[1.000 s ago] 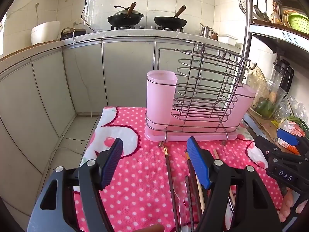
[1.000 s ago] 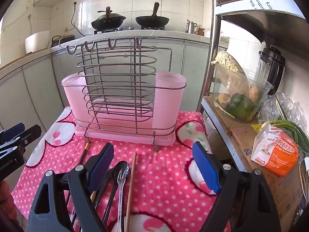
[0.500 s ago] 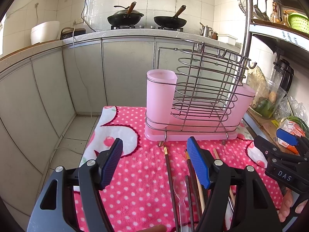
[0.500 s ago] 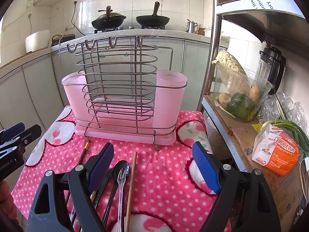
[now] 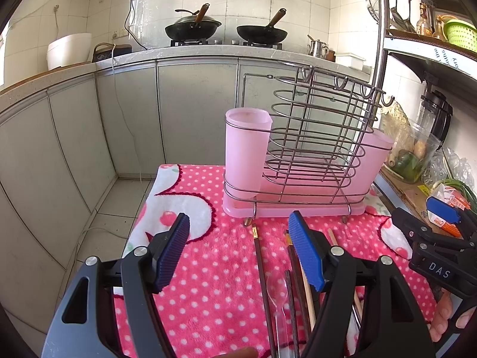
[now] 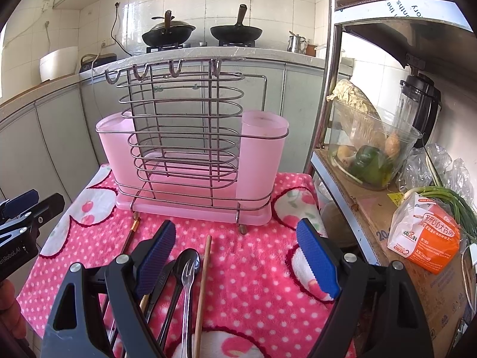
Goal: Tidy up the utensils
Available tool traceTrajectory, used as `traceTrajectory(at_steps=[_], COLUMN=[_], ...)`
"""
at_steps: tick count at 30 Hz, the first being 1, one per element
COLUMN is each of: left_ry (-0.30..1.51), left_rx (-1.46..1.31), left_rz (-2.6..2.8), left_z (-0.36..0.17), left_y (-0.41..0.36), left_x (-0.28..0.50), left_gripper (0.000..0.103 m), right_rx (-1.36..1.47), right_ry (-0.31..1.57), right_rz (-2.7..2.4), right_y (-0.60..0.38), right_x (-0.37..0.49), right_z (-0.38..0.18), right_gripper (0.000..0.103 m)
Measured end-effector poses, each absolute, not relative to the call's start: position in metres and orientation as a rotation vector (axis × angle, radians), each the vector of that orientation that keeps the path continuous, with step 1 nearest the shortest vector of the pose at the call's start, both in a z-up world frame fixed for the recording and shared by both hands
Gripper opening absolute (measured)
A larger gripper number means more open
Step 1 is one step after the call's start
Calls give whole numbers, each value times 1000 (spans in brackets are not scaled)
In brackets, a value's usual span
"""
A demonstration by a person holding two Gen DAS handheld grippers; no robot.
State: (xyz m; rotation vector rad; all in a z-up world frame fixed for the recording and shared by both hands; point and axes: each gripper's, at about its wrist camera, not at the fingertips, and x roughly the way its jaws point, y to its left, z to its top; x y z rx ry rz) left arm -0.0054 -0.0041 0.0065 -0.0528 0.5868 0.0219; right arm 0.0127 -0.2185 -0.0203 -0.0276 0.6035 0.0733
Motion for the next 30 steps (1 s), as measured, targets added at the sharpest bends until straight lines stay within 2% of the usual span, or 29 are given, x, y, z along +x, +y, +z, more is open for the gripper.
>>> traceTrajectory(at_steps=[26,30], left_ry=[605,620], left_rx=[-51,-49], left_rz=[9,7], left_z=[2,-3], left_y=[-3,-4], left_x=[-1,2], left_gripper=[69,69], right_rx=[-31,-35], right_ry=[609,624], right_rz=[83,91], right_y=[-217,-216], right_x=[14,18], right_z=[-19,-25], right_gripper=[82,78])
